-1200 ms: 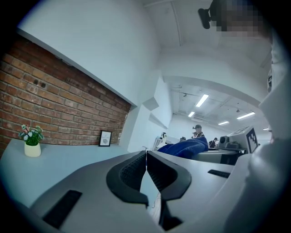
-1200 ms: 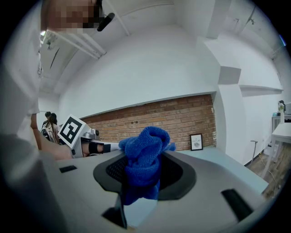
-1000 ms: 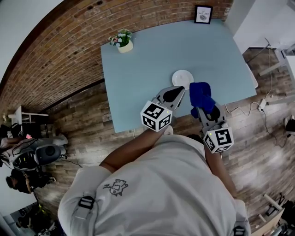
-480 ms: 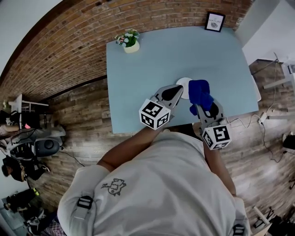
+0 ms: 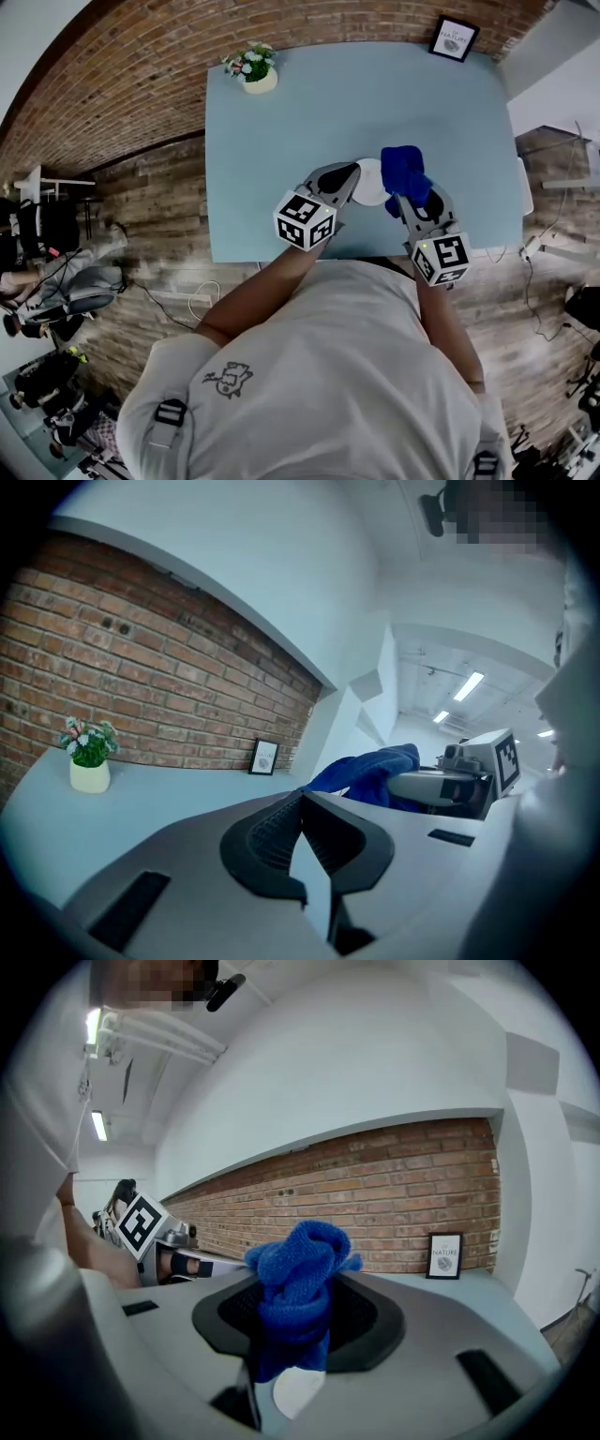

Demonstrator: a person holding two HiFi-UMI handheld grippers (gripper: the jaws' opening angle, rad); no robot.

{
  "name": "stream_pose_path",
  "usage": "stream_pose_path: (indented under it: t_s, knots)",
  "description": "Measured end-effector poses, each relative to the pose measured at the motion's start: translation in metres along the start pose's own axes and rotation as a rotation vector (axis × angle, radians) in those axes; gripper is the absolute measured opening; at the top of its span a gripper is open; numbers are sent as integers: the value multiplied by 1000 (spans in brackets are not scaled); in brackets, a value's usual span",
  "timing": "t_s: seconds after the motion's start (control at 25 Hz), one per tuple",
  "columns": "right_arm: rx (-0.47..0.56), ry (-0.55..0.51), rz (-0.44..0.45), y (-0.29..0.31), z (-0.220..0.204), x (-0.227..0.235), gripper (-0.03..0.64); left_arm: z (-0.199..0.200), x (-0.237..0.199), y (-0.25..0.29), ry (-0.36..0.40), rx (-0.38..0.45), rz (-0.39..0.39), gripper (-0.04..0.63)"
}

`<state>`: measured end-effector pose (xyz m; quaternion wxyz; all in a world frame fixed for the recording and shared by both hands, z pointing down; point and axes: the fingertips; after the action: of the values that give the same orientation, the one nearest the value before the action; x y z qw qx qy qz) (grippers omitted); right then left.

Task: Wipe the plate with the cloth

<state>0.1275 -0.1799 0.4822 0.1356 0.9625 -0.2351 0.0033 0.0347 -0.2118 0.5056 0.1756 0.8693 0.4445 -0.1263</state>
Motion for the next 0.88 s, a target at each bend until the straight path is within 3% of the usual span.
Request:
stream_pose_path:
  t_s: [0.28, 0.64, 0.88]
  knots:
    - [-147, -2, 51, 38, -61, 29, 132, -56, -39, 25, -136, -106, 49, 8]
    - [-318, -14, 154, 63, -149, 44, 133, -134, -67, 46, -248, -254, 112, 15]
    - [-418, 3, 223, 79, -204, 45, 135, -183, -87, 56, -337, -353, 148, 57]
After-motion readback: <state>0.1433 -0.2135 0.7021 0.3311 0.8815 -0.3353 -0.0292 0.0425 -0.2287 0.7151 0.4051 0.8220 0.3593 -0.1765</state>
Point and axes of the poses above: the fingertips, and each gripper's own axes: y forward along the fingers, x to its right, z out of its top, and after that the axes turned 8 degrees about -z, right-handed
